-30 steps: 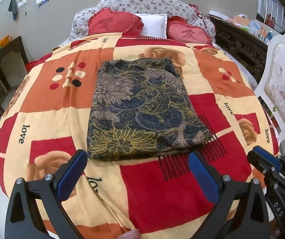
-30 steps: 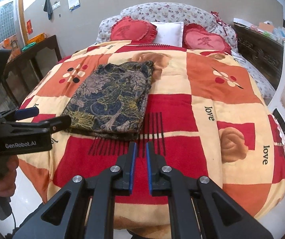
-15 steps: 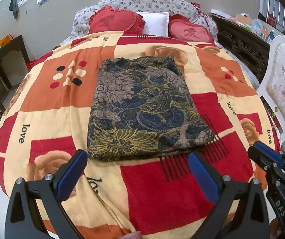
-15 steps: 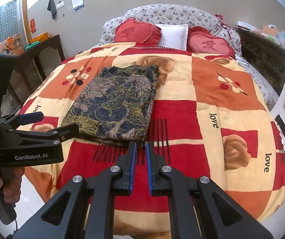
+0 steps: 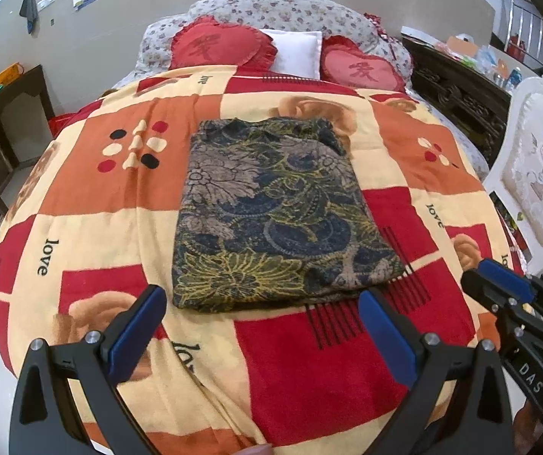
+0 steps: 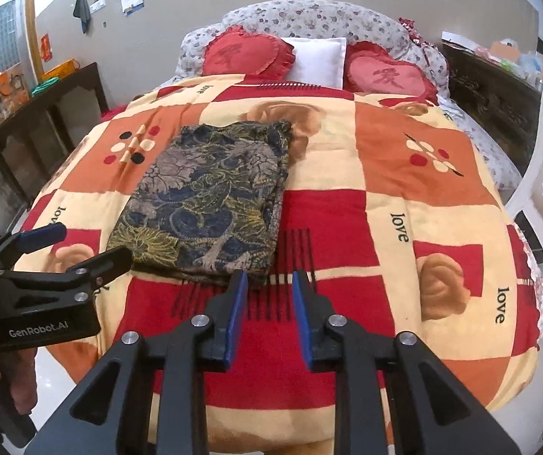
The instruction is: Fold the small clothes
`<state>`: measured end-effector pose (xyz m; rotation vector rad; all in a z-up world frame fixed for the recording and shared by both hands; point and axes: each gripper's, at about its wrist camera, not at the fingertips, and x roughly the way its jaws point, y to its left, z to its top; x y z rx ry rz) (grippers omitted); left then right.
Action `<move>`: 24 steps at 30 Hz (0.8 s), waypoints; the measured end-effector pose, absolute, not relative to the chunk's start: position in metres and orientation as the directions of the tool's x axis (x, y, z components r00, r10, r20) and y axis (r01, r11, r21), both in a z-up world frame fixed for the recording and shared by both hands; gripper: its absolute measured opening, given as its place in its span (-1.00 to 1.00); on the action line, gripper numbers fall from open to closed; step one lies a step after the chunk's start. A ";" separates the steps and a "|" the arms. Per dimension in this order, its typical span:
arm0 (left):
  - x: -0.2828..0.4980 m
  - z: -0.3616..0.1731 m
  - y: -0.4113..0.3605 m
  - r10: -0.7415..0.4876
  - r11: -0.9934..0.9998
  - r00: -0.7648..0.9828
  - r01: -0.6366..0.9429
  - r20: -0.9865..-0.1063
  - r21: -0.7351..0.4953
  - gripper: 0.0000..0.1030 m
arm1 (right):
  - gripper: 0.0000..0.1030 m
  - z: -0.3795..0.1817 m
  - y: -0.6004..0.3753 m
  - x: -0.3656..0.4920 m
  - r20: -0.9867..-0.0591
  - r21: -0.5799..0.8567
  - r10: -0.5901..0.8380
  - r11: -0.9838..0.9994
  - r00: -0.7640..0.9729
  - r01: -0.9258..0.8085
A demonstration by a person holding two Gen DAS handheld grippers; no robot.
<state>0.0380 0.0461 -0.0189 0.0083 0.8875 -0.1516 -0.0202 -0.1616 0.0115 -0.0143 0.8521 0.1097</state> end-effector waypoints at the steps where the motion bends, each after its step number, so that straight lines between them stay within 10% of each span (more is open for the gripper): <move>1: 0.039 -0.018 0.047 -0.123 0.990 0.622 0.130 -0.773 -0.053 0.99 | -0.52 0.012 -0.162 -0.020 -0.751 0.035 0.094 0.994 0.654 -0.103; 24: 0.035 -0.014 0.065 -0.127 0.992 0.651 0.091 -0.748 -0.089 0.99 | -0.52 0.023 -0.157 -0.017 -0.740 0.009 0.088 0.993 0.667 -0.121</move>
